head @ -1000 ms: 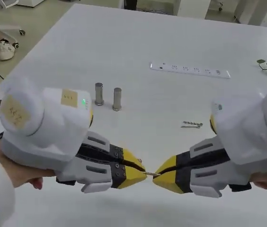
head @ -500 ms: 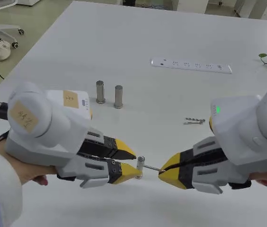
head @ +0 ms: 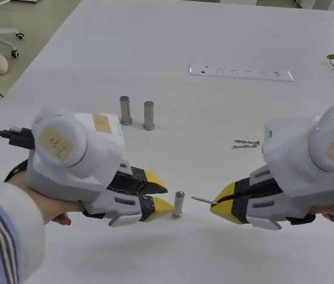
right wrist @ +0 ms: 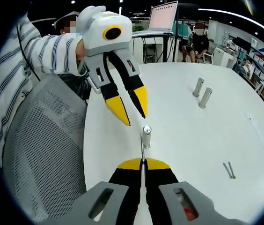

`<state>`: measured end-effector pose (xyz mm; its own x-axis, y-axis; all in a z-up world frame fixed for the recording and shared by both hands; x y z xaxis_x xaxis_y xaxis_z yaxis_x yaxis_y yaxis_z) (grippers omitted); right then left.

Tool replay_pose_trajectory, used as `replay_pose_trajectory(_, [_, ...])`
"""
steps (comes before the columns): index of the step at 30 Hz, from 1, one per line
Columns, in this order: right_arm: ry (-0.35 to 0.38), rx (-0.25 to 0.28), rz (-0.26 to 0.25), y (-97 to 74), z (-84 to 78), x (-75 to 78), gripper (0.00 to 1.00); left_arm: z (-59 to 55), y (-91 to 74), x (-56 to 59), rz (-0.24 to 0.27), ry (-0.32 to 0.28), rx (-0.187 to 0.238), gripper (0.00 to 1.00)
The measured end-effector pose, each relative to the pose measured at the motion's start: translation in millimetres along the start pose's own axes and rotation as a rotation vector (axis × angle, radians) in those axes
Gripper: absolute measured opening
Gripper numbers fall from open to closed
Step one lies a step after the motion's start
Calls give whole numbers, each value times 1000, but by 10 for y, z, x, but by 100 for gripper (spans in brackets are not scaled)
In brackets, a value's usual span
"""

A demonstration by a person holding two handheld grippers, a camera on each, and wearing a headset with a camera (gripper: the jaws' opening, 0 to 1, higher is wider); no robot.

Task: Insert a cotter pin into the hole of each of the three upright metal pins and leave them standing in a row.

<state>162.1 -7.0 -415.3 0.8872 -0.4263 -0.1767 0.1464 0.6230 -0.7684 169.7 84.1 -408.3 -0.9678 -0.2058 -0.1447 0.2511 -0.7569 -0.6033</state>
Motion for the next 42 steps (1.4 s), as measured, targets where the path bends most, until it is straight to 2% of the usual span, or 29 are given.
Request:
replay_pose_trajectory(10, [-15, -22, 3, 108, -3, 73, 0, -10, 135, -41, -18, 9, -32, 15])
replay_pose_trajectory(17, [-32, -30, 10, 155, 10, 99, 0, 13, 186, -59, -26, 31, -35, 15])
replay_pose_trajectory(20, [-37, -34, 13, 169, 13, 106, 0, 16, 199, -59, -30, 47, -41, 12])
replay_pose_trajectory(27, [-32, -30, 13, 180, 11, 113, 0, 18, 218, -58, -41, 47, -49, 6])
replay_pose_trajectory(32, [-31, -24, 11, 180, 12, 119, 0, 23, 217, -59, -40, 46, -55, 6])
replay_pose_trajectory(39, [-45, -30, 16, 197, 5, 110, 0, 16, 213, -57, -45, 5, -66, 6])
replay_pose_trajectory(42, [-42, -19, 16, 208, 21, 102, 0, 14, 213, -54, -50, 5, -69, 6])
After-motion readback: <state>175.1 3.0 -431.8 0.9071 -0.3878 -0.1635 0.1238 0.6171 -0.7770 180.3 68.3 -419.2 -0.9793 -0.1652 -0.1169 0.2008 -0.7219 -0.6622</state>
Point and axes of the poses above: the centre of the closed fingertips' face, and the gripper's own axes: y roughly forward along the fingers, x roughly to its right, z roughly out of its top, the point moved 3 cm from there along -y, roughly backward along the fingers, and after that the axes turned 15 degrees about y, right-handed, at the moved point
